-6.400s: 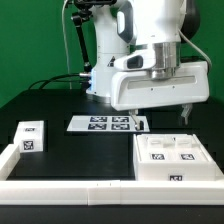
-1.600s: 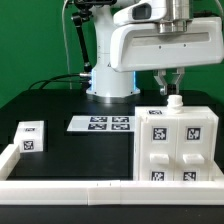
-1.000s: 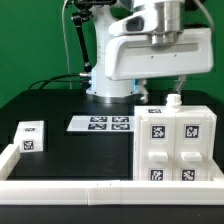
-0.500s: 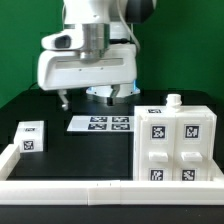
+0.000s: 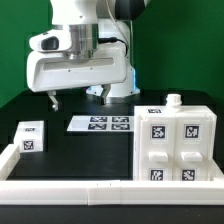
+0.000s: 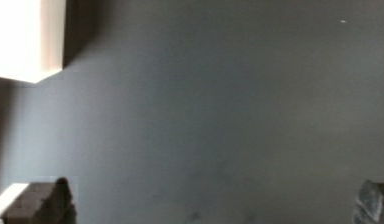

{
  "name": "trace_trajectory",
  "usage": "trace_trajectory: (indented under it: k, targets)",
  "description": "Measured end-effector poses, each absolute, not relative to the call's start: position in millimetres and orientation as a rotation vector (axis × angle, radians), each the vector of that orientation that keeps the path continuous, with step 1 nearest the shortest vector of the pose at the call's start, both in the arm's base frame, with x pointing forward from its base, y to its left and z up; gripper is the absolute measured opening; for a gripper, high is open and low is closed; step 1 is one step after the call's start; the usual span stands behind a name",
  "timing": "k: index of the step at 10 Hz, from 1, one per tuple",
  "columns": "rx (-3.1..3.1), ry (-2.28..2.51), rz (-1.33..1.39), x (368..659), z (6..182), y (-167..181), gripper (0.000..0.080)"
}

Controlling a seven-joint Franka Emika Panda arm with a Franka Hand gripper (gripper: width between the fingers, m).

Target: Assemble cabinet

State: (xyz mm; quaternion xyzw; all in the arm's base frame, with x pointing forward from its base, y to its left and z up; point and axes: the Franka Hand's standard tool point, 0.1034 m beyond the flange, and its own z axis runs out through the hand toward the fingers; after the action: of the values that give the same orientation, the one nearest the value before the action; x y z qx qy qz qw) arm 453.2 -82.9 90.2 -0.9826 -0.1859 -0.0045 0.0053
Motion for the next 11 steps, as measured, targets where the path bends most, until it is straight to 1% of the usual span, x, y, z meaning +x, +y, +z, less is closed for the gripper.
trace_trajectory:
  k: [2, 3, 5, 7, 9, 11]
  targets:
    - [-3.076, -0.582, -0.012, 452.8, 89.6, -83.5, 0.0797]
    - [-3.068, -0.619, 0.001, 448.3, 84.7, -93.1, 0.0797]
    - [-3.064, -0.671, 0.023, 430.6, 68.0, -142.8, 0.0797]
    - [-3.064, -0.676, 0.050, 422.3, 55.0, -170.7, 0.0797]
    - [-3.070, -0.678, 0.052, 429.5, 50.4, -189.8, 0.0797]
    - [-3.070, -0.706, 0.048, 434.6, 47.9, -200.1, 0.0797]
